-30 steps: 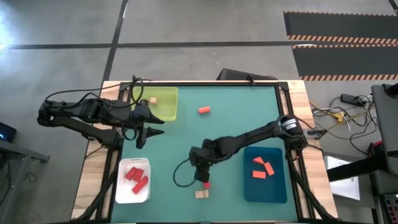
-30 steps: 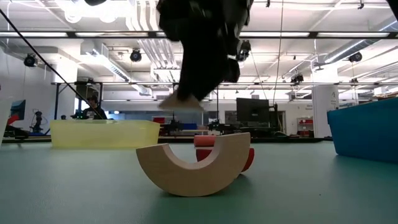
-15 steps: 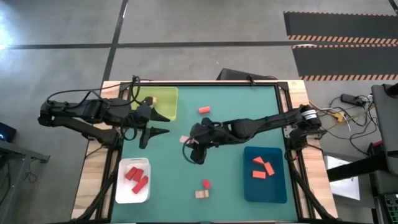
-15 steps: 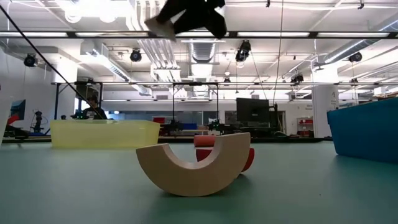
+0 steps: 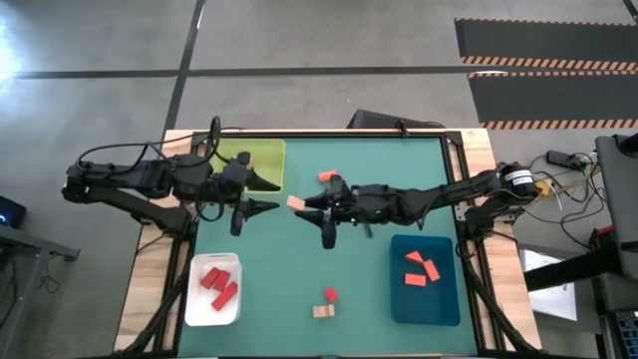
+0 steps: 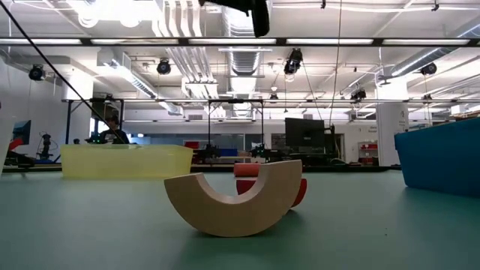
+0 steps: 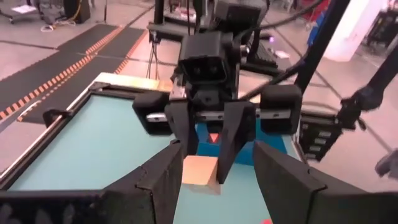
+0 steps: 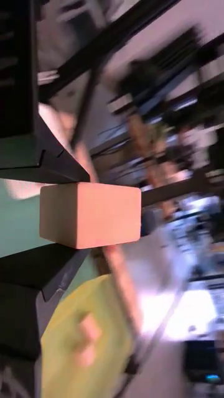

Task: Sort & place blocks by color
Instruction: Put the light brown block into the yellow bin, then put the orange block into the blue bin

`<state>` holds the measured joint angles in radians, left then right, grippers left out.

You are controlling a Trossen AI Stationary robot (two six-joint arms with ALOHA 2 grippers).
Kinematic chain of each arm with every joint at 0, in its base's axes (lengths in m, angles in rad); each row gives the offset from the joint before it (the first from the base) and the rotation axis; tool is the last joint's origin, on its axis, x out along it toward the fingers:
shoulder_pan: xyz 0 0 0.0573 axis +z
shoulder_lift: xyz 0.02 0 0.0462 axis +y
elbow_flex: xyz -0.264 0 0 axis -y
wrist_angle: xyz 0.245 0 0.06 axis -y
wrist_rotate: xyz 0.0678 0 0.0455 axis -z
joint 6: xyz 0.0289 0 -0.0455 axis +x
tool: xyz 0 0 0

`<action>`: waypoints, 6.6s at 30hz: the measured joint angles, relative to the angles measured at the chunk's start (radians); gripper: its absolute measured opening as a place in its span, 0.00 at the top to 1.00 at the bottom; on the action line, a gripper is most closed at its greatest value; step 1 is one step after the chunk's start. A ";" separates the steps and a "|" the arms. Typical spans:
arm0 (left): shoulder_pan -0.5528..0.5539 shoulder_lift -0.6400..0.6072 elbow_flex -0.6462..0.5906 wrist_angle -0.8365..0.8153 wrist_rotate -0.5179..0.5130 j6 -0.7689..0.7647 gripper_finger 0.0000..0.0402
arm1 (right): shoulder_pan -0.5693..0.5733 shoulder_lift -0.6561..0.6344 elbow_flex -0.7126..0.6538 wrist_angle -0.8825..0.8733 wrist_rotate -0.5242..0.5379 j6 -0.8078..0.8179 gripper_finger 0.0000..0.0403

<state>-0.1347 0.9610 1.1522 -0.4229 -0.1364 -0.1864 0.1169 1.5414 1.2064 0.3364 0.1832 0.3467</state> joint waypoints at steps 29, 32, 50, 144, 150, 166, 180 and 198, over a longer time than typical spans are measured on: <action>0.094 0.156 0.000 0.283 0.015 -0.071 0.56 | -0.055 -0.016 -0.126 0.492 -0.091 -0.032 0.70; 0.094 0.156 0.000 0.284 0.017 -0.071 0.60 | -0.058 -0.016 -0.126 0.491 -0.102 -0.033 0.70; 0.097 0.156 0.000 0.279 0.005 -0.088 0.69 | -0.066 -0.016 -0.127 0.474 -0.102 -0.025 0.48; 0.944 0.881 0.230 -0.545 0.081 0.115 0.65 | -0.072 -0.346 -0.127 -0.463 0.125 0.054 0.46; 0.944 0.881 0.230 -0.544 0.080 0.123 0.65 | -0.072 -0.346 -0.127 -0.463 0.126 0.054 0.46; 0.944 0.881 0.229 -0.546 0.080 0.141 0.65 | -0.072 -0.346 -0.127 -0.463 0.132 0.055 0.46; 0.944 0.881 0.228 -0.553 0.081 0.141 0.62 | -0.072 -0.346 -0.127 -0.463 0.132 0.054 0.46; 0.942 0.790 0.229 -0.573 0.075 0.118 0.39 | -0.073 -0.346 -0.127 -0.501 0.133 0.157 0.46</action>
<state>0.8077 1.7512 1.3811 -0.9955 -0.0611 -0.0684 0.0435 1.1950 1.0794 -0.1641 0.3164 0.5034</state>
